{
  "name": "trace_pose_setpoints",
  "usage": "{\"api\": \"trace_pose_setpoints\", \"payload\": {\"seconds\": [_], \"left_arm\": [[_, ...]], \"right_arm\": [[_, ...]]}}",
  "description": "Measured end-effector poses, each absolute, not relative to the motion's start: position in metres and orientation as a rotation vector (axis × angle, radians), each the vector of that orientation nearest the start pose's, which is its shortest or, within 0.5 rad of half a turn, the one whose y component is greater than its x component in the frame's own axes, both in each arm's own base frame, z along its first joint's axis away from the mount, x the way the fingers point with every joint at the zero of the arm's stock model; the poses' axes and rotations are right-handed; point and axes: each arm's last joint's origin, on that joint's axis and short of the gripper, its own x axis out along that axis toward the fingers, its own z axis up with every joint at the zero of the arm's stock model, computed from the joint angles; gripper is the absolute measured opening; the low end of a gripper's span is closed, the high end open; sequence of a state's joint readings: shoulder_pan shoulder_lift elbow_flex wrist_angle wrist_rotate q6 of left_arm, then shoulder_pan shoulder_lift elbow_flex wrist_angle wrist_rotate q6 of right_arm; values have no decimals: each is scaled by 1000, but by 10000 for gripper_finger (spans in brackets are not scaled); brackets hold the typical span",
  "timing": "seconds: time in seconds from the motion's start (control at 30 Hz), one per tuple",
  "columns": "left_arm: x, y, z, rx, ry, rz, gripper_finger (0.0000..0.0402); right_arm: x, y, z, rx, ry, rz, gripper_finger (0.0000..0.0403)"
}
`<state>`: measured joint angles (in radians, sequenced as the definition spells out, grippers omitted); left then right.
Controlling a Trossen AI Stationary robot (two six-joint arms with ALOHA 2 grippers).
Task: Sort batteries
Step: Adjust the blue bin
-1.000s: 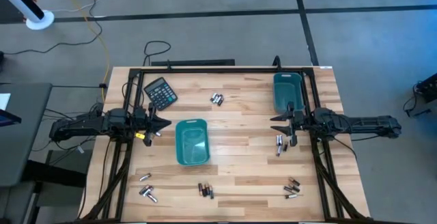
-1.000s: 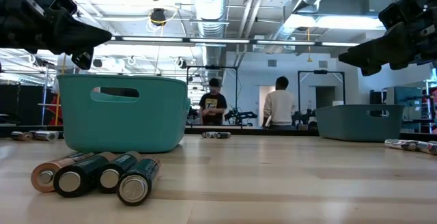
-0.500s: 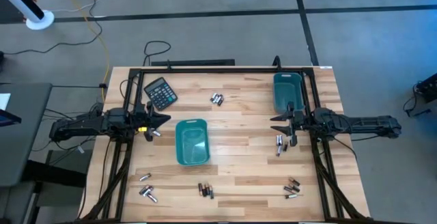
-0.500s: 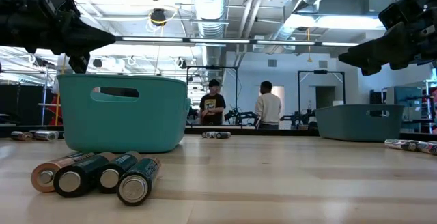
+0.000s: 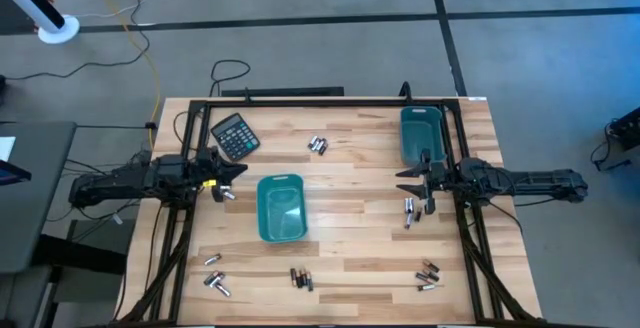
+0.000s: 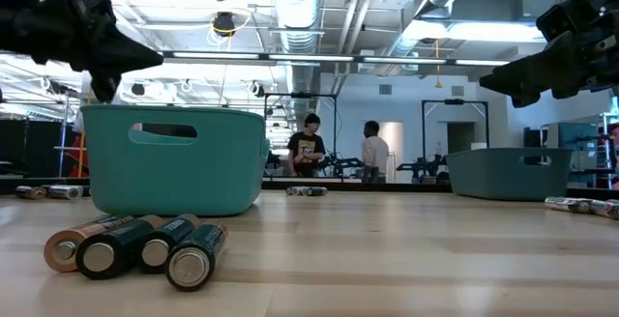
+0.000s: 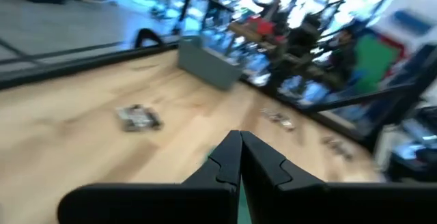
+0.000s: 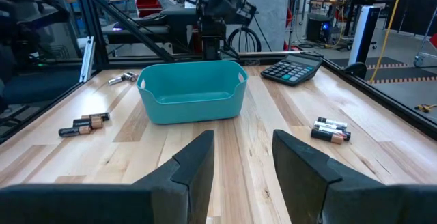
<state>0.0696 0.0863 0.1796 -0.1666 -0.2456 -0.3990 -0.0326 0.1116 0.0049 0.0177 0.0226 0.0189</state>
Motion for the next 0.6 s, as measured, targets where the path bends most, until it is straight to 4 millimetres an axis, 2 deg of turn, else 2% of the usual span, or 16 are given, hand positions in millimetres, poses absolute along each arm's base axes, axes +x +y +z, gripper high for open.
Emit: {"api": "trace_pose_setpoints", "payload": {"seconds": [0.2, 0.6], "left_arm": [[102, 20, 228, -302, 113, 420, 4], [159, 31, 275, -184, 390, 475, 4]], "right_arm": [[104, -4, 158, 19, 89, -56, 168], [104, -4, 158, 19, 89, -56, 168]]}}
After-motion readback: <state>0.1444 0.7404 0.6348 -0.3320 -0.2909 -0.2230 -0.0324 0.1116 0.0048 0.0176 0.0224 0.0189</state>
